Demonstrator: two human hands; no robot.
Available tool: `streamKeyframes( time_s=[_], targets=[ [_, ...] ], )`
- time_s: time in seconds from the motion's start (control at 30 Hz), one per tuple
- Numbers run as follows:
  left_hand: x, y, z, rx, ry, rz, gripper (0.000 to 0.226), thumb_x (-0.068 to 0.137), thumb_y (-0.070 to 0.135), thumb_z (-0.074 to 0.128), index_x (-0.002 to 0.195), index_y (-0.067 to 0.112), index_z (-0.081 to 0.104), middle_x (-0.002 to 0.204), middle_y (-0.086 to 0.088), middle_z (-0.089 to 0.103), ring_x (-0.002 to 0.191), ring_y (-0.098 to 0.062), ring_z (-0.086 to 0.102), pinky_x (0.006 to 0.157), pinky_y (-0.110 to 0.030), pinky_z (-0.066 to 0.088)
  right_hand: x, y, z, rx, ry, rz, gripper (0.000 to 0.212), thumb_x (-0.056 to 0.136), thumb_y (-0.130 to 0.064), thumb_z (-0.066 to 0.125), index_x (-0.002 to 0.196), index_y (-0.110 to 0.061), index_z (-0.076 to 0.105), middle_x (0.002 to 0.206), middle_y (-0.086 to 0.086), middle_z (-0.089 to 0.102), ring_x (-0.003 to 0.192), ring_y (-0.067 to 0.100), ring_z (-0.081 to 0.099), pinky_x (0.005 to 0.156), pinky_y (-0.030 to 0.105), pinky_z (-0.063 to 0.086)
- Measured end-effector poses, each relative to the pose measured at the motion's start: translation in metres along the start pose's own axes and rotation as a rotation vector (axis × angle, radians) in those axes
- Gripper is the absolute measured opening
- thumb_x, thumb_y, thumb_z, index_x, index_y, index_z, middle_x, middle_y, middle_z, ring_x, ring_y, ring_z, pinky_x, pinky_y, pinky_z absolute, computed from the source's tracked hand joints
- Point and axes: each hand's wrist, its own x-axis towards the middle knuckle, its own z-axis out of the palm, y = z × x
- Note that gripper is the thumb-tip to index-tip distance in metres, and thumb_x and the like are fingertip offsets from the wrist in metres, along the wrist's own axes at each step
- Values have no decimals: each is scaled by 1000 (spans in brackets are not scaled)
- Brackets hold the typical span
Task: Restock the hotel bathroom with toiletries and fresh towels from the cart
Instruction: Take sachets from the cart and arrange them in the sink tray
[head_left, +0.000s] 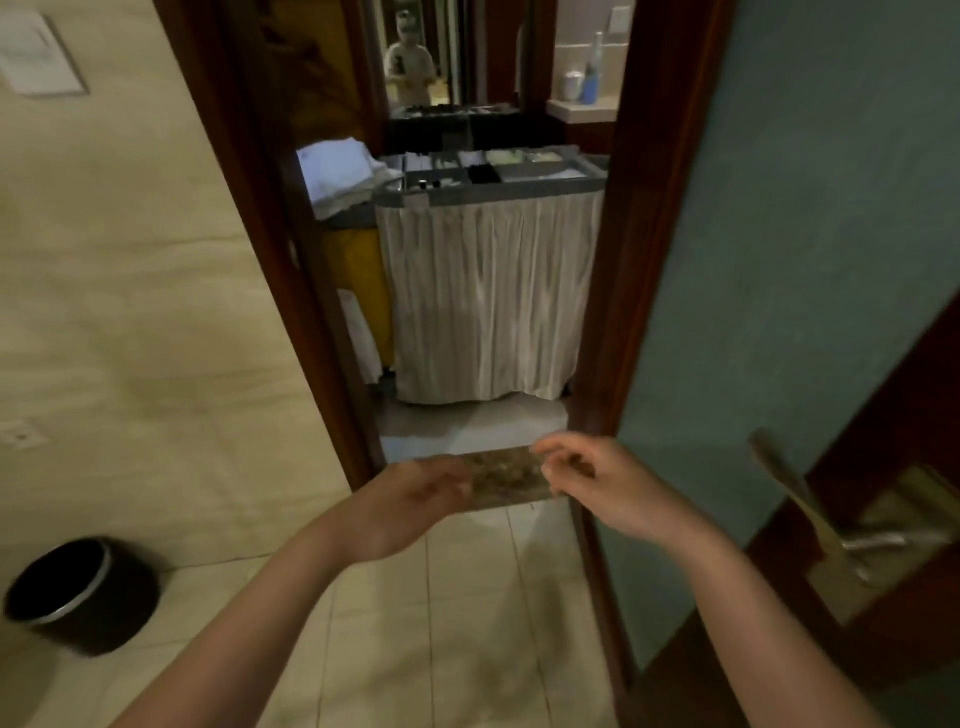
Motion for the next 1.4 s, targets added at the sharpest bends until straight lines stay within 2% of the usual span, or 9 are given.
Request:
streamKeyframes(
  time_s=[0.17,0.33,0.5,0.63,0.8,0.97,1.1,1.2,1.4],
  targets=[
    [62,5,-19,-45,298,-66,14,94,29,47,101,33,59,93,12,66,88,-2,63,80,-24,50,78,-1,-26,63,62,-66,15,94,-28,51,105,-38,55,95,-12,58,84,5,59,71,20,42],
    [109,2,-38,70,566,13,11,94,25,49,94,31,58,82,21,61,80,6,60,67,-8,45,137,5,-33,141,32,-55,17,95,-26,50,110,-32,56,100,-16,55,89,6,63,71,19,44],
    [159,-22,-73,-150,486,-54,20,95,19,45,90,22,64,79,3,69,75,-2,65,67,-17,46,203,10,-37,148,25,-32,22,96,-27,47,116,-26,57,92,-14,58,86,4,60,69,18,43],
    [210,-52,-110,-222,461,-36,21,96,20,45,91,17,65,80,-1,71,74,-2,66,63,-11,47,267,10,-46,175,22,-17,18,96,-24,50,110,-26,61,87,-9,61,80,1,60,68,14,43],
    [293,-89,-175,-340,330,-13,25,96,16,44,97,1,63,87,-11,67,74,-5,65,64,-10,46,349,16,-70,148,61,27,15,95,-25,51,94,-38,60,97,-10,64,95,8,60,85,23,47],
    [370,-116,-224,-425,239,-23,21,96,12,44,101,1,61,89,-6,64,72,3,61,63,-6,44,419,15,-96,151,141,67,20,95,-20,51,92,-38,61,94,-7,66,92,9,62,80,21,47],
    [419,-134,-244,-523,215,-57,19,98,13,41,95,10,60,88,-4,64,75,-3,61,59,-5,44,463,17,-96,212,174,80,23,93,-14,52,88,-34,62,89,-7,66,82,4,62,73,13,46],
    [449,-146,-253,-545,160,-68,20,98,11,40,96,7,59,88,-4,63,76,-5,61,59,-5,44,499,22,-93,205,175,90,23,93,-12,52,88,-32,62,89,-8,66,83,5,63,75,15,48],
    [514,-176,-274,-455,155,-116,20,98,12,40,99,6,60,88,-1,63,75,-3,60,58,-3,43,584,38,-101,173,134,108,16,94,-17,52,105,-21,63,93,5,68,83,12,64,69,13,47]
  ],
)
